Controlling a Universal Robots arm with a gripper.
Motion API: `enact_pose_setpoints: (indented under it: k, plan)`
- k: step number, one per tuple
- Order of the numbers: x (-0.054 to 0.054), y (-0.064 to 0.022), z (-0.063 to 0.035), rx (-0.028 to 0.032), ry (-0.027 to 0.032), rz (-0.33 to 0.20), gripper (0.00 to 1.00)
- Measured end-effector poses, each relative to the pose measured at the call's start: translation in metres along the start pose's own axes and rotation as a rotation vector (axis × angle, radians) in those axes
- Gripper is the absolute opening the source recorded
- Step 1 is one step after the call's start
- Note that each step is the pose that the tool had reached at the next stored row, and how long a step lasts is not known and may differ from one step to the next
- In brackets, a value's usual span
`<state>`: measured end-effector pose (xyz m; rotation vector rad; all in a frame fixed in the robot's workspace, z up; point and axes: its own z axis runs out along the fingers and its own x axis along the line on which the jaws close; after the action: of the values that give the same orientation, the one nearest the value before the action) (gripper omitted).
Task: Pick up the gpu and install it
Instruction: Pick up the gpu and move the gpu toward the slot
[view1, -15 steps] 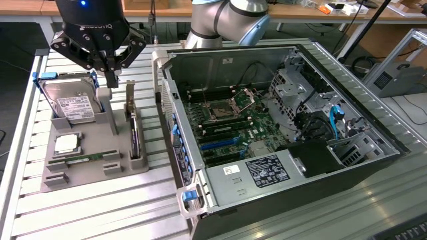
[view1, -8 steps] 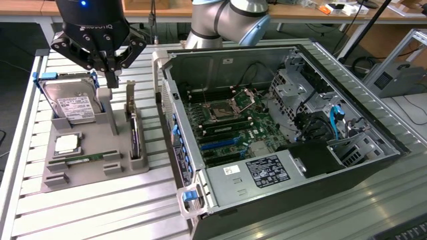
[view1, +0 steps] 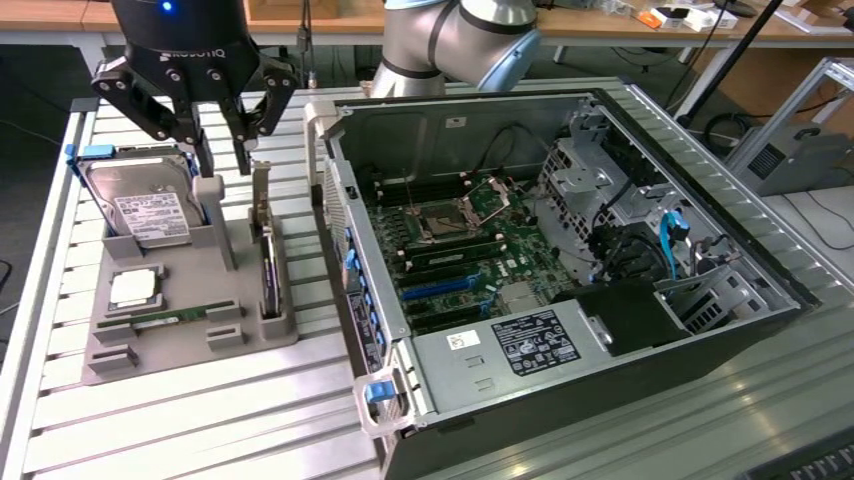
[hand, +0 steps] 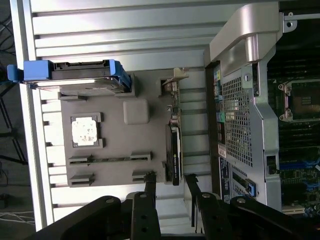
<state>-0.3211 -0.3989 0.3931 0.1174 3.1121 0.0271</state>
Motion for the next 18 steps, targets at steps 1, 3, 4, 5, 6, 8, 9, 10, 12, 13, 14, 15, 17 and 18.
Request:
enact_pose_setpoints:
  k: [1, 3, 4, 5, 6, 8, 9, 10, 12, 13, 14, 15, 17, 18]
  plan:
    - [0.0, 0.0, 0.0, 0.0001, 0.0, 0.0, 0.36]
    - [0.0, 0.0, 0.0, 0.0, 0.0, 0.0, 0.36]
    - [0.0, 0.0, 0.0, 0.0, 0.0, 0.0, 0.36]
    - [0.0, 0.0, 0.0002, 0.0001, 0.0001, 0.0, 0.36]
    - [0.0, 0.0, 0.0007, 0.0, 0.0, 0.0, 0.36]
    - [0.0, -0.0001, 0.003, 0.0001, 0.0001, 0.0, 0.36]
    - [0.0, -0.0001, 0.004, 0.0, 0.0, 0.0, 0.36]
    - [0.0, -0.0001, 0.0051, 0.0001, 0.0001, 0.0, 0.36]
    - [0.0, -0.0001, 0.0063, 0.0, 0.0, 0.0, 0.36]
    - [0.0, -0.0001, 0.007, 0.0, 0.0001, 0.0, 0.36]
    - [0.0, -0.0001, 0.0075, 0.0, 0.0, 0.0, 0.36]
    - [0.0, -0.0001, 0.0082, 0.0001, 0.0001, 0.0, 0.36]
    - [0.0, -0.0002, 0.0096, 0.0, 0.0, 0.0, 0.36]
    - [0.0, -0.0002, 0.0103, 0.0, 0.0, 0.0, 0.36]
